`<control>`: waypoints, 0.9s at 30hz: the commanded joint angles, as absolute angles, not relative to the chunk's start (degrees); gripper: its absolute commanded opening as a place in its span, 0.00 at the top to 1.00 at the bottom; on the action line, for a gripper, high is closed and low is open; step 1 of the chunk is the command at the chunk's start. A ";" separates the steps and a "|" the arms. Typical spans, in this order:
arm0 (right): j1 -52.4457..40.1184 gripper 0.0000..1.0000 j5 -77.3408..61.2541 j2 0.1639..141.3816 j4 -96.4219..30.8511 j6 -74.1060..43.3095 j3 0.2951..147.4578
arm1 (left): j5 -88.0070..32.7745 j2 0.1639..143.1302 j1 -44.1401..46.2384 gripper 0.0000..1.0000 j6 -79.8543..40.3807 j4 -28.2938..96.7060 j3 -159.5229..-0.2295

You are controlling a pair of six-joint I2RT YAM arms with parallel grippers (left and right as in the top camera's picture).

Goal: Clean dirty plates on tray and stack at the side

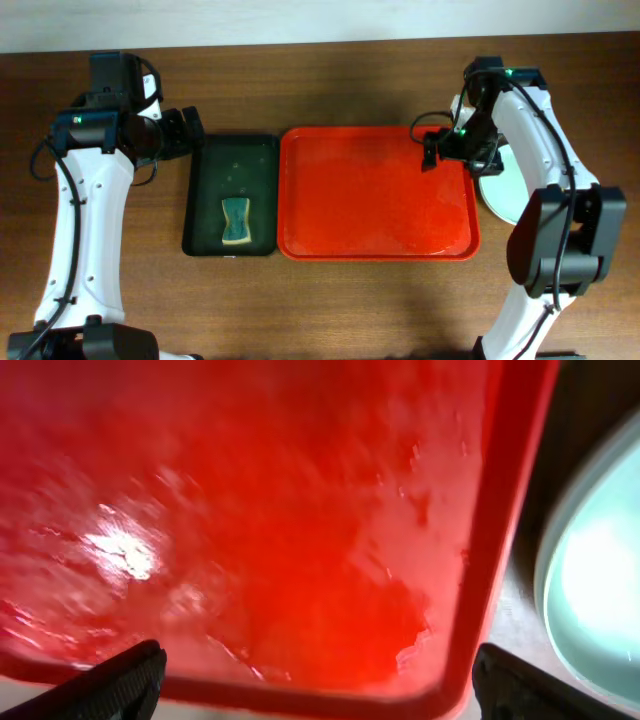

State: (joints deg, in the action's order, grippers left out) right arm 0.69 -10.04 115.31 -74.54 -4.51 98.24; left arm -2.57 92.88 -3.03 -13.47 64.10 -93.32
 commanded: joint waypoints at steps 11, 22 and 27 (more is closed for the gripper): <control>0.36 0.02 -15.70 69.14 -50.43 -4.45 99.22 | -2.57 92.55 -3.16 0.01 -14.04 64.16 -93.80; 0.27 0.01 -10.72 37.36 -50.28 -2.09 99.13 | -2.57 92.55 -3.16 0.01 -14.04 64.18 -93.80; -2.15 0.02 -10.39 26.94 -56.18 -0.16 93.51 | -2.57 92.55 -3.16 0.01 -14.04 64.16 -93.80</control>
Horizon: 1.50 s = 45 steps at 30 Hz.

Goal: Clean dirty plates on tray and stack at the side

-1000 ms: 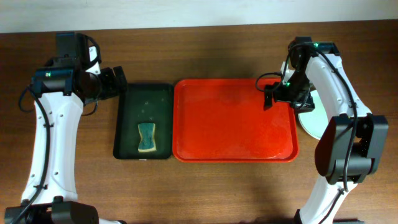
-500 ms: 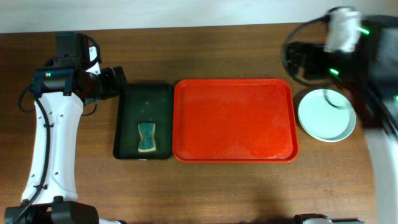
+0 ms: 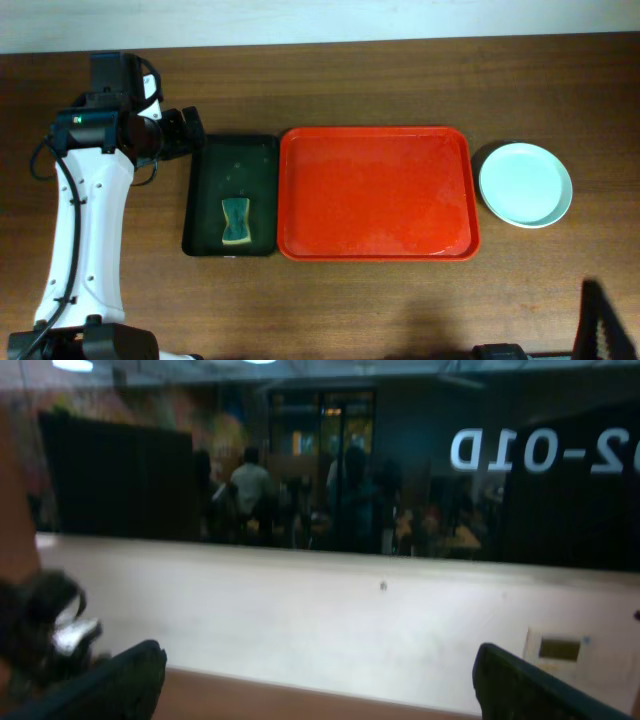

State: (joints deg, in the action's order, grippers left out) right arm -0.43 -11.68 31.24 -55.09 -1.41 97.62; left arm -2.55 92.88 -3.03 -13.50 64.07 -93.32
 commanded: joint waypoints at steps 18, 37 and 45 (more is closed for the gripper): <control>-6.42 0.01 -5.26 0.21 3.62 -0.19 25.69 | -2.57 92.55 -3.16 0.01 -14.04 64.16 -93.80; 0.47 0.01 -5.30 0.23 6.44 -0.21 0.32 | -2.57 92.55 -3.16 0.01 -14.04 64.16 -93.80; 0.49 0.02 -2.50 0.23 -4.34 -0.23 0.32 | -2.57 92.55 -3.16 0.01 -14.04 64.16 -93.80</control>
